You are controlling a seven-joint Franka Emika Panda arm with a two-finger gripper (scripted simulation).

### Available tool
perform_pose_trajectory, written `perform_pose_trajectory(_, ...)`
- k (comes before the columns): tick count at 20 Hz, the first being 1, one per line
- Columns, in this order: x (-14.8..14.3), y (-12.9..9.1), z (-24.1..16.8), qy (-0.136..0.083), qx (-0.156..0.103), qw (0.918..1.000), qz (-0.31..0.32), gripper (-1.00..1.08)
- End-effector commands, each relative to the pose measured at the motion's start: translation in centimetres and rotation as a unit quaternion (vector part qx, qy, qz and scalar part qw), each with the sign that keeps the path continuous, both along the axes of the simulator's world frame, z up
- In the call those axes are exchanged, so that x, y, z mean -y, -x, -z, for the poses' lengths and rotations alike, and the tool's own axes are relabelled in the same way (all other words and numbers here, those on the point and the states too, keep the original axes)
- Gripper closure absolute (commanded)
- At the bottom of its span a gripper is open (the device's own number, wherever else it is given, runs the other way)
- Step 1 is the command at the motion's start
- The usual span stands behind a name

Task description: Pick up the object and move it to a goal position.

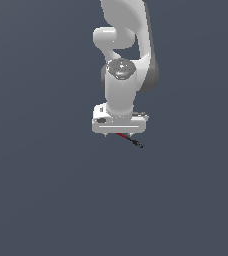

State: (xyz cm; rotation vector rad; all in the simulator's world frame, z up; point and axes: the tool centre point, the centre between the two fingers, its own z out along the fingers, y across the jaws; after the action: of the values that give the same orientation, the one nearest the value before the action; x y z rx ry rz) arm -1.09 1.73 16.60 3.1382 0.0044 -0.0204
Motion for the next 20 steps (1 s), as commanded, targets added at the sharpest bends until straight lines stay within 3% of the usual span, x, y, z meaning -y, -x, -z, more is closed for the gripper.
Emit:
perform_pose_trajectory(1,0.0,0.0,0.0,0.000,0.000,1.0000,0.000,-0.92)
perform_pose_trajectory(20,1.3,0.7,1.2,-0.006,-0.014,0.9999,-0.004,-0.92)
